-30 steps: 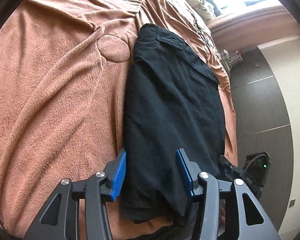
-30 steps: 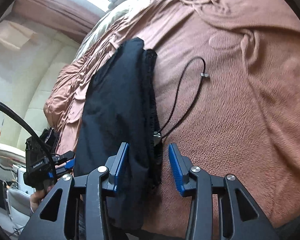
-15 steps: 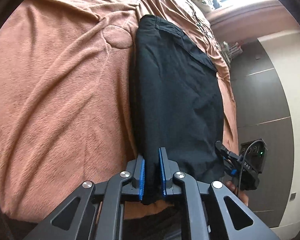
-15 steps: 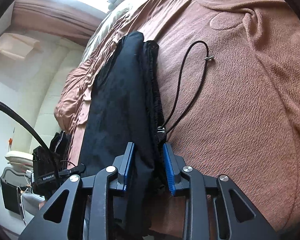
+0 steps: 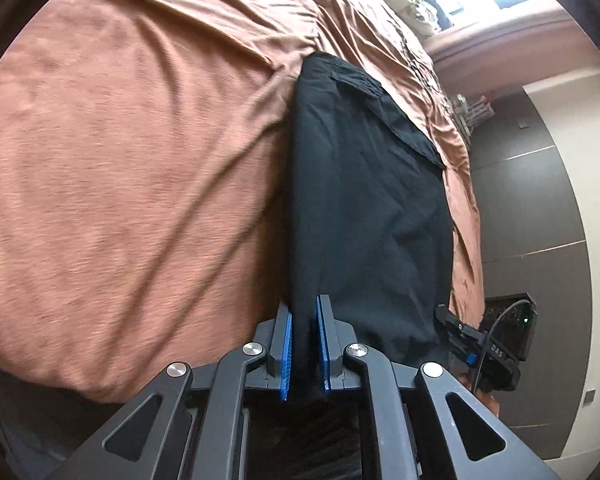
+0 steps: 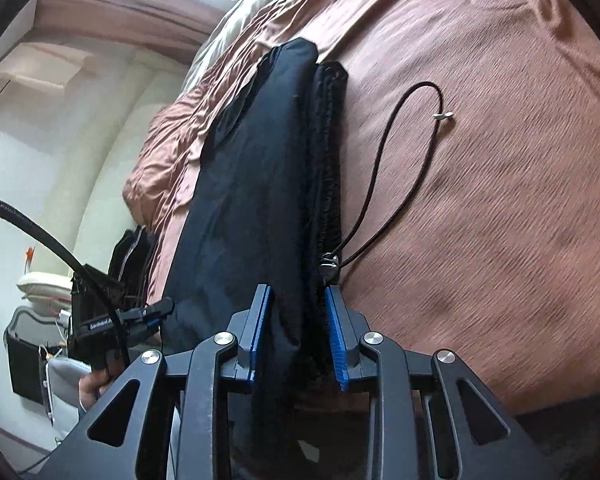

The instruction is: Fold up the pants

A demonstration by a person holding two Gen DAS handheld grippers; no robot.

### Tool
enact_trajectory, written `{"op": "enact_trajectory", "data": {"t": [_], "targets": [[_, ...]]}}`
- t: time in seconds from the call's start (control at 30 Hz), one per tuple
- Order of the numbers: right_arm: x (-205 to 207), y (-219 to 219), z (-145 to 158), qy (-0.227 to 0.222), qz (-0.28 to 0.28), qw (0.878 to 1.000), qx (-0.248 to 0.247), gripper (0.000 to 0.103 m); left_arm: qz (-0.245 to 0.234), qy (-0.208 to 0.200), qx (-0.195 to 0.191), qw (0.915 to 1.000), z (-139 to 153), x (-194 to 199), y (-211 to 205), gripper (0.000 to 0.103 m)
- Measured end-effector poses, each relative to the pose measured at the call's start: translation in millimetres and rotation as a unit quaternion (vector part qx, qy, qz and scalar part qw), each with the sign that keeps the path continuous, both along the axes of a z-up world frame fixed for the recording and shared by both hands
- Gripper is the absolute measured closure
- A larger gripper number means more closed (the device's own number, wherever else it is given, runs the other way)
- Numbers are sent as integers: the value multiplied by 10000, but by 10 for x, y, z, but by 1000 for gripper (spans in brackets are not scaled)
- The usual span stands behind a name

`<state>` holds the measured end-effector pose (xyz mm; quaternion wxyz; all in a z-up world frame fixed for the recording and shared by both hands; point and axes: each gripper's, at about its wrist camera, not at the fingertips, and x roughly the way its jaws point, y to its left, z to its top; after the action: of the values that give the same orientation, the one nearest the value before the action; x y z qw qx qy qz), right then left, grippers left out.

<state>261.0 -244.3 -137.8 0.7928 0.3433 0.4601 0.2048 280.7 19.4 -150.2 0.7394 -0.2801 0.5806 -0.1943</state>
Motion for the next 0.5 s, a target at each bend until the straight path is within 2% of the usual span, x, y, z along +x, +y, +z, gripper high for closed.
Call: {"op": "enact_trajectory", "data": {"t": [0.27, 0.43, 0.5], "targets": [[6, -12, 29, 122, 34, 9999, -94, 78, 68, 8, 229, 9997, 41, 76, -2, 91], [-67, -76, 128, 31, 17, 9999, -104, 78, 12, 29, 309, 9995, -39, 112, -29, 91], [-96, -40, 137, -44, 143, 9999, -81, 84, -2, 52, 353, 9994, -83, 130, -58, 91]]}}
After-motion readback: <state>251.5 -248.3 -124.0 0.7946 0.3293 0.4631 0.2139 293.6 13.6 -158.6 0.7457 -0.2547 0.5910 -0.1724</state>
